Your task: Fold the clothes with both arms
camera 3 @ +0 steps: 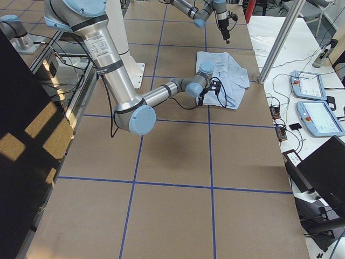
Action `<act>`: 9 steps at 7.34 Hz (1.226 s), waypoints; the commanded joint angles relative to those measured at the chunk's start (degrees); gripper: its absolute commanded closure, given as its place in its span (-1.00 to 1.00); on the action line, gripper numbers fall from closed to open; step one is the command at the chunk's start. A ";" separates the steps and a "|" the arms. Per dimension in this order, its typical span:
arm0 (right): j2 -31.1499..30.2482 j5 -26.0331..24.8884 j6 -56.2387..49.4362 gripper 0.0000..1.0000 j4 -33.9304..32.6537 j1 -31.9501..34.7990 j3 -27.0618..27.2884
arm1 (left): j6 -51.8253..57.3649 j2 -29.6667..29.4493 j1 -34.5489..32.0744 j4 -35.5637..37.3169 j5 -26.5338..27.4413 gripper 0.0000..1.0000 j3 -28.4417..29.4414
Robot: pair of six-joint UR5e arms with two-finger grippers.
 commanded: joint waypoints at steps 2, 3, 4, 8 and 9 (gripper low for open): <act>-0.07 -1.16 -0.01 -0.21 0.00 -0.17 -0.30 | 0.25 0.47 0.00 -0.09 0.00 -1.00 -0.03; -0.07 -1.07 -0.01 0.18 -0.09 -0.17 -0.30 | 0.33 0.56 0.00 -0.09 0.00 -1.00 -0.03; -0.16 -1.07 -0.01 0.67 -0.09 -0.26 -0.30 | 0.34 0.56 0.00 -0.09 0.00 -1.00 -0.03; -0.34 -1.51 -0.01 1.00 -0.09 -0.61 0.14 | 0.07 0.56 0.00 -0.09 0.00 -1.00 -0.12; -1.12 -1.07 -0.01 1.00 -0.01 -0.53 0.84 | -0.01 0.56 0.00 0.00 0.00 -1.00 -0.64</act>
